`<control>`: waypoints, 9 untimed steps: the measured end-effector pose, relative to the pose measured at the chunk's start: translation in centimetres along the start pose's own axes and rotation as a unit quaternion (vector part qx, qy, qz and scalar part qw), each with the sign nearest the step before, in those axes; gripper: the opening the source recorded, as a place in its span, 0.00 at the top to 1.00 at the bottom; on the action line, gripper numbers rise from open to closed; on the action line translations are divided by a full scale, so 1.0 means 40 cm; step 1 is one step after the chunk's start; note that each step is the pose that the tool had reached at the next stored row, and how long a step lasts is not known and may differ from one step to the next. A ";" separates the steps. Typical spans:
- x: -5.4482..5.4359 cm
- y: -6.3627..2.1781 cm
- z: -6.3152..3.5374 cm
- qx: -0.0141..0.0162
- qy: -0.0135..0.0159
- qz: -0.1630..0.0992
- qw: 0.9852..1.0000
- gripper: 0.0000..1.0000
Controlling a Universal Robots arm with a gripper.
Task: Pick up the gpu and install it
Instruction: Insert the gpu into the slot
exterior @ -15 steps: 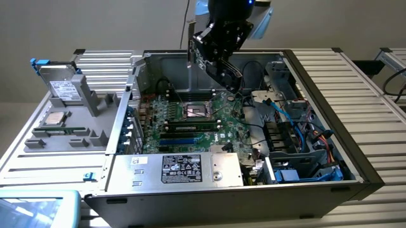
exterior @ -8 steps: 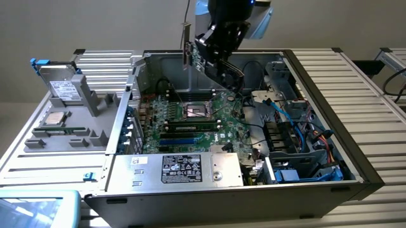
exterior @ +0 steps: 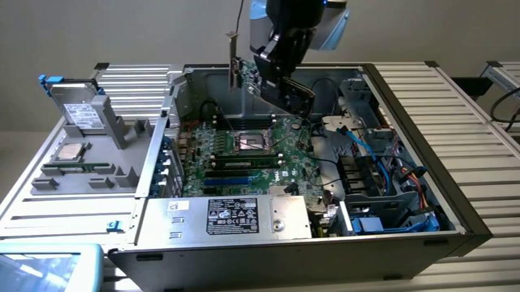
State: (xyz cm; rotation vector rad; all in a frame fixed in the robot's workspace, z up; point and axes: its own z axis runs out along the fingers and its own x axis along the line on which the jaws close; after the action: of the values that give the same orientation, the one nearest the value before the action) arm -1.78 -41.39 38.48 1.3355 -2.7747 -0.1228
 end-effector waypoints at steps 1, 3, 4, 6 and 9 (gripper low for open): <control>0.000 0.000 0.001 0.000 0.001 -0.009 1.000 0.72; 0.000 0.000 0.001 0.001 0.003 -0.027 1.000 0.72; 0.000 0.000 0.001 0.001 0.003 -0.036 0.999 0.72; 0.000 0.000 0.002 0.002 0.005 -0.054 0.999 0.72; 0.000 0.000 0.004 0.002 0.008 -0.081 0.997 0.72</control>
State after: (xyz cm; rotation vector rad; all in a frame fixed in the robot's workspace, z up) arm -1.78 -41.39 38.32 1.5555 -2.6523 -0.1128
